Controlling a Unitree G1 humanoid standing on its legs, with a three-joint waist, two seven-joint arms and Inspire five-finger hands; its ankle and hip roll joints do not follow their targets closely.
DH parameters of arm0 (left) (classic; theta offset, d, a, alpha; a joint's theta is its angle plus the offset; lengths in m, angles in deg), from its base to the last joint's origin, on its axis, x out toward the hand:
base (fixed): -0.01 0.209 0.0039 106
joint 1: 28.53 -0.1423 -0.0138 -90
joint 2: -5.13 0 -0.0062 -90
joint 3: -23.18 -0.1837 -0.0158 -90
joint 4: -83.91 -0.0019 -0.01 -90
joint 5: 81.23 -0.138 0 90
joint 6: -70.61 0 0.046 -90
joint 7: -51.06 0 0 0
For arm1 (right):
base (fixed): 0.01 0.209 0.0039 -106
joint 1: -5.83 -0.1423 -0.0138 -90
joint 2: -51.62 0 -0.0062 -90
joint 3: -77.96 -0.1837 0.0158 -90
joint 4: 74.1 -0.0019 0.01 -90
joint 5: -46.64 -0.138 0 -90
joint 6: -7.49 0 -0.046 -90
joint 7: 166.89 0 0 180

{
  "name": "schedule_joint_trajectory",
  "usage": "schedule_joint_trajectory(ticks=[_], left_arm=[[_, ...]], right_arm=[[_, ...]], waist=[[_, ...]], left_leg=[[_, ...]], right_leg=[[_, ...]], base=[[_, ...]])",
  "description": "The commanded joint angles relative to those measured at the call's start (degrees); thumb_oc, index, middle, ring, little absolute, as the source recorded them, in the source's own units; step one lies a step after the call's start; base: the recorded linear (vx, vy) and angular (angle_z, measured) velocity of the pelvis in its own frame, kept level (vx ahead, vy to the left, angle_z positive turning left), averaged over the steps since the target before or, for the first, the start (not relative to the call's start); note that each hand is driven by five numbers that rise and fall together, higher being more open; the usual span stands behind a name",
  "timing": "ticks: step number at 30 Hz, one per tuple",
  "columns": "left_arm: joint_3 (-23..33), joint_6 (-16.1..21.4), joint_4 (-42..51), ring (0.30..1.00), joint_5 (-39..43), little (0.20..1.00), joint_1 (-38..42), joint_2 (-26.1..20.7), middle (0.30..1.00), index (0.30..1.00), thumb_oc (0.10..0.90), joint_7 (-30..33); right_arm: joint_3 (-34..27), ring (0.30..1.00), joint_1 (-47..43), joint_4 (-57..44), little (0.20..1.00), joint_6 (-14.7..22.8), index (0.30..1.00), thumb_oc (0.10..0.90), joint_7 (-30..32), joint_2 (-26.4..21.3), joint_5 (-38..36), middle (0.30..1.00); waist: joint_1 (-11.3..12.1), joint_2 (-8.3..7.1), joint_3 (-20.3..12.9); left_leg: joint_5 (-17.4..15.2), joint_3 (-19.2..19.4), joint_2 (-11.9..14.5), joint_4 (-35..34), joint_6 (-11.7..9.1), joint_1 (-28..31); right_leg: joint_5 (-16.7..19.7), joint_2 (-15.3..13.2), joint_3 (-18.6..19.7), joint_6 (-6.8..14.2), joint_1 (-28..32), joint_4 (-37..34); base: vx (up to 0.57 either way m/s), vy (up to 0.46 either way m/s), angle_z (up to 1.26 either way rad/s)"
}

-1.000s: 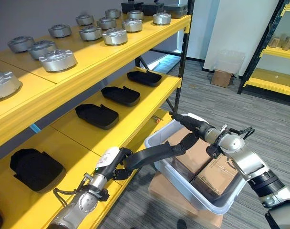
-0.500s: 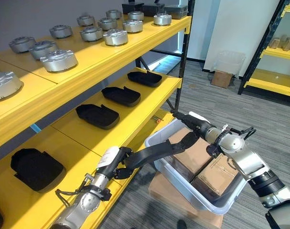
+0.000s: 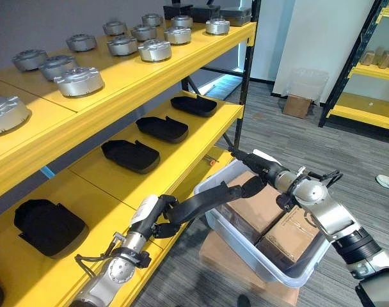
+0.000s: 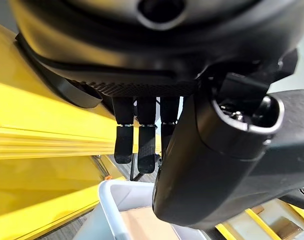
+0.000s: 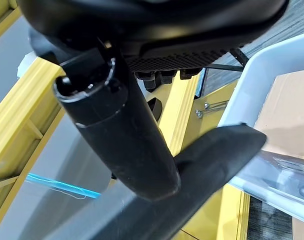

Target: Move parts from the plastic box to the shelf.

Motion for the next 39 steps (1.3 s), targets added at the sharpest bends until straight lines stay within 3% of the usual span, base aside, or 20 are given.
schedule_joint_trajectory(ticks=[1,9,21,39], left_arm=[[-3.44,10.20,8.58,0.300,4.86,0.300,15.24,3.52,0.300,0.300,0.400,1.58],[-6.42,7.87,8.66,0.300,6.74,0.300,18.76,6.41,0.300,0.300,0.400,1.66],[-6.59,4.73,9.65,0.300,7.05,0.300,20.04,7.69,0.300,0.300,0.400,2.65],[-5.18,4.67,10.00,0.300,3.00,0.300,19.35,6.61,0.300,0.300,0.400,3.88]], right_arm=[[1.35,1.000,-10.67,-4.42,1.000,7.92,1.000,0.900,0.37,6.41,-3.12,1.000],[2.20,1.000,-12.08,-4.37,1.000,6.95,1.000,0.900,0.10,7.30,-3.65,1.000],[2.50,1.000,-11.89,-5.12,1.000,5.44,1.000,0.900,-0.59,7.72,-2.55,1.000],[2.92,1.000,-11.89,-4.57,1.000,4.44,1.000,0.900,-4.89,6.74,1.47,1.000]], waist=[[-0.36,-2.15,-2.48],[-1.21,-2.61,-2.71],[-1.65,-2.75,-2.60],[-1.38,-2.88,-2.27]], left_leg=[[-10.52,-1.40,-1.65,-0.09,2.09,4.47],[-10.78,-0.98,-1.50,-0.09,2.02,4.75],[-10.87,-0.71,-1.65,-0.09,2.19,4.99],[-10.76,-0.94,-1.66,-0.09,2.22,5.07]], right_leg=[[-3.26,-0.77,1.95,1.68,0.55,0.53],[-3.30,-0.60,2.61,1.73,0.60,0.50],[-3.38,-0.51,3.01,1.70,0.73,0.56],[-3.53,-0.54,2.60,1.58,0.96,0.76]], base=[[0.00,0.000,0.00],[0.00,-0.001,0.00],[0.00,-0.002,-0.04],[0.00,0.000,0.00]])
